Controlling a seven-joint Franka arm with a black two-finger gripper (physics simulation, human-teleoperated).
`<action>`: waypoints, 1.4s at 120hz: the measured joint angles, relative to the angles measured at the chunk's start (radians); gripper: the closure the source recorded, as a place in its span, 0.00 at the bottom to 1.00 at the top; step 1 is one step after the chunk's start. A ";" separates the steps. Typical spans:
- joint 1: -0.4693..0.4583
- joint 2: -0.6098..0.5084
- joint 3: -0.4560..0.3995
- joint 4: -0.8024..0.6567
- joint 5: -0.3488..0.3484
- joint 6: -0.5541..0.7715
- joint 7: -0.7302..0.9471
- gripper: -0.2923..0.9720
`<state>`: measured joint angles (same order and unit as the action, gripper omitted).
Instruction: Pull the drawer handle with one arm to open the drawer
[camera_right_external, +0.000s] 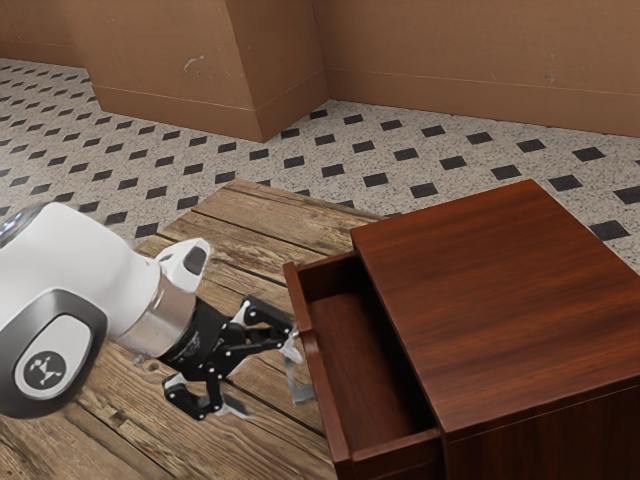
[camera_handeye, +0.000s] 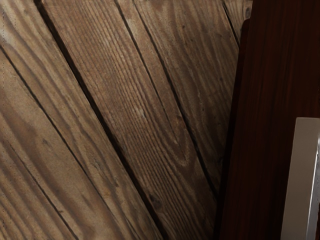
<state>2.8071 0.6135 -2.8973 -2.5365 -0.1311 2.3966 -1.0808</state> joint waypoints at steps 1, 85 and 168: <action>0.001 0.002 0.000 0.000 0.002 -0.002 0.000 0.23; 0.056 0.158 0.000 -0.061 0.116 -0.137 -0.031 0.23; 0.081 0.255 0.041 -0.076 0.232 -0.277 -0.087 0.23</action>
<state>2.8878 0.8688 -2.8559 -2.6124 0.1011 2.1195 -1.1682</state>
